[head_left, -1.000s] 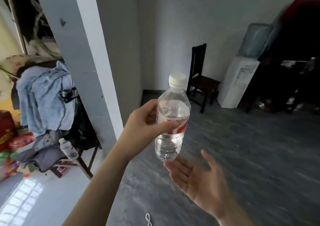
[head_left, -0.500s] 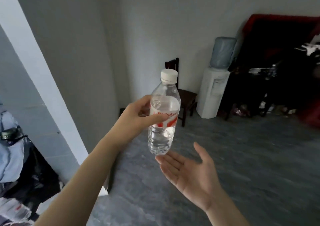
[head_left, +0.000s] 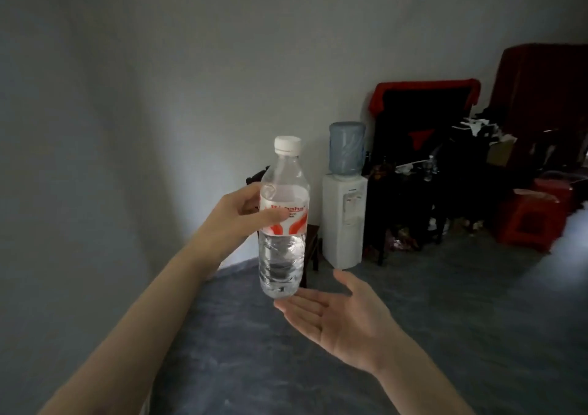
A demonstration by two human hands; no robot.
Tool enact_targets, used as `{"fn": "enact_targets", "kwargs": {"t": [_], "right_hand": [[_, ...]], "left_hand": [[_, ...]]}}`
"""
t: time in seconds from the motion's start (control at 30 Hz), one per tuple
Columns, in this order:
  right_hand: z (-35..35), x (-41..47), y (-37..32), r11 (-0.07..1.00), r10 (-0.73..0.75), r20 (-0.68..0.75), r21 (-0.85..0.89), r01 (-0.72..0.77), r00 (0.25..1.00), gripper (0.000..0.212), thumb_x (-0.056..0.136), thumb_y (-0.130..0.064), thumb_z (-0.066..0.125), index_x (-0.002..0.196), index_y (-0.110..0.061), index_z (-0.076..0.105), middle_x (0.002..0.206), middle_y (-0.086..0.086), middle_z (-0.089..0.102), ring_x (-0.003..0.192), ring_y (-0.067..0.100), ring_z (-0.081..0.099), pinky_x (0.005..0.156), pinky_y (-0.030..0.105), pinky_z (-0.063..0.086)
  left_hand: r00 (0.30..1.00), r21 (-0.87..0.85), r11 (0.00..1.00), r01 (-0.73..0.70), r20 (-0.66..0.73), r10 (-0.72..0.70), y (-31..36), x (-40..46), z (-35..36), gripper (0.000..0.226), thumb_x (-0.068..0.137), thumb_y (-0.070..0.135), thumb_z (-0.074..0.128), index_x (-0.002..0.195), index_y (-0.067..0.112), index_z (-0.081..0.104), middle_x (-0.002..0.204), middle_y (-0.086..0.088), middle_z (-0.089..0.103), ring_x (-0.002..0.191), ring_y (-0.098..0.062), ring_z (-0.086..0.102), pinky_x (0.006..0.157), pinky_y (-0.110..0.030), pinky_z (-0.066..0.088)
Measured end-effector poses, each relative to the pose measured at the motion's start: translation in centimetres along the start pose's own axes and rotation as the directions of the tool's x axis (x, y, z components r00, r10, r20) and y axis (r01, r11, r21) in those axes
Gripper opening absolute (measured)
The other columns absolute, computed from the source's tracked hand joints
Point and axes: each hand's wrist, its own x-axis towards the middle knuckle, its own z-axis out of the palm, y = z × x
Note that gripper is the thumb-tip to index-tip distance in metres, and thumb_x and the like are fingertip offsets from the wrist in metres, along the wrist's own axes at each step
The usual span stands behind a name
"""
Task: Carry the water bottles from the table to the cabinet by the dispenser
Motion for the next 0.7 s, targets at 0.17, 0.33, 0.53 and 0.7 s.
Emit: {"fn": "enact_targets", "kwargs": {"t": [0.17,0.33,0.53,0.7], "right_hand": [[-2.6,4.7,-6.4,0.999,-0.031,-0.048,0.034,0.032,0.998,0.069,0.101,-0.046,0.040,0.130,0.016,0.048,0.125,0.037,0.060,0.114,0.047,0.062,0.106,0.048,0.044],[-6.4,8.7,-14.1,0.997,-0.056,-0.100,0.040,0.060,0.993,0.068,0.100,-0.045,0.041,0.132,0.015,0.049,0.126,0.034,0.061,0.115,0.045,0.063,0.105,0.047,0.045],[-10.9,13.4,-24.0,0.995,-0.075,-0.146,0.048,0.082,0.986,0.062,0.096,-0.040,0.047,0.130,0.012,0.051,0.120,0.034,0.064,0.106,0.047,0.066,0.086,0.049,0.056],[-14.5,17.0,-30.4,0.990,-0.077,-0.152,0.102,0.094,0.985,0.060,0.098,-0.040,0.045,0.129,0.011,0.053,0.122,0.033,0.064,0.108,0.046,0.065,0.083,0.054,0.055]], "left_hand": [[0.997,-0.040,0.999,-0.001,0.080,0.004,-2.8,9.0,2.1,0.052,0.069,0.028,0.089,0.117,0.021,0.069,0.108,0.001,0.079,0.101,-0.019,0.076,0.088,-0.030,0.056],[0.991,-0.070,0.997,0.014,0.131,-0.005,-5.5,17.6,6.2,0.059,0.068,0.028,0.091,0.121,0.020,0.068,0.111,-0.001,0.078,0.106,-0.021,0.074,0.095,-0.035,0.056],[0.995,-0.164,0.985,0.050,0.096,-0.034,-7.9,27.9,12.4,0.051,0.071,0.025,0.086,0.120,0.019,0.071,0.112,-0.003,0.078,0.108,-0.022,0.074,0.103,-0.045,0.054],[0.994,-0.203,0.974,0.103,0.067,-0.091,-10.4,34.9,15.8,0.050,0.067,0.032,0.080,0.116,0.024,0.071,0.111,0.002,0.078,0.108,-0.017,0.073,0.106,-0.045,0.051]]}}
